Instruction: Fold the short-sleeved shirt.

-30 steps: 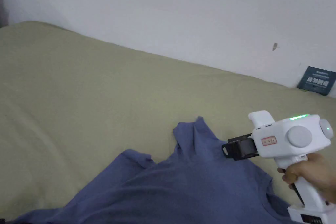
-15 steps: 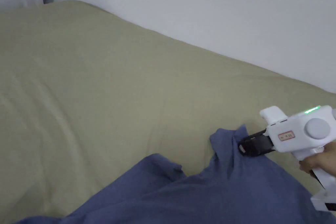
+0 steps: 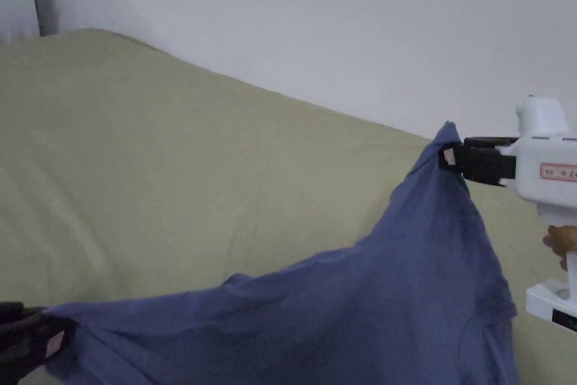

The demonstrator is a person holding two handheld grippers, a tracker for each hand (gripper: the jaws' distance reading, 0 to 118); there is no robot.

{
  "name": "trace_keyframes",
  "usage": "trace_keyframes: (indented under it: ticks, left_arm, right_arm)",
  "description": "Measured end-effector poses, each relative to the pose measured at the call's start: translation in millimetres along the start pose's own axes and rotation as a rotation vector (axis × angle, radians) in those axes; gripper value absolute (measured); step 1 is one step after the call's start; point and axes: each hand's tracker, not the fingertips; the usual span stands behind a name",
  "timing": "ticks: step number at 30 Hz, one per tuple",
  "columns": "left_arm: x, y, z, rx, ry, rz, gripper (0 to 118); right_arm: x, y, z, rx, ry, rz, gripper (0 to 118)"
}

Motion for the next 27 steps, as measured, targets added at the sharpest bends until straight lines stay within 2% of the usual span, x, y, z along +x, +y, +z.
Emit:
trace_keyframes:
  ticks: [4,6,8,17,19,21,23,27]
  left_arm:
    - [2,68,3,0.074,-0.027,-0.076,14]
    - [1,104,1,0.104,-0.036,-0.105,14]
    - [-1,144,-3,0.118,-0.040,-0.129,14]
    - [2,301,-35,0.213,0.068,-0.273,14]
    - [2,327,-40,0.230,0.087,-0.255,14]
    - [1,349,-45,0.261,0.088,-0.241,14]
    - [3,369,-49,0.308,0.128,-0.252,14]
    - [9,401,-51,0.352,0.186,-0.296,14]
  right_arm:
    - [15,54,48,0.105,-0.088,-0.002,0]
    - [20,78,68,0.157,-0.162,0.043,0]
    - [29,101,86,0.189,-0.221,0.046,0]
    - [58,189,129,0.323,-0.484,0.097,0]
    - [63,204,133,0.361,-0.538,0.099,0]
    - [65,217,138,0.412,-0.583,0.118,0]
    - [78,234,142,0.466,-0.604,0.097,0]
    - [81,267,157,0.543,-0.663,0.138,0]
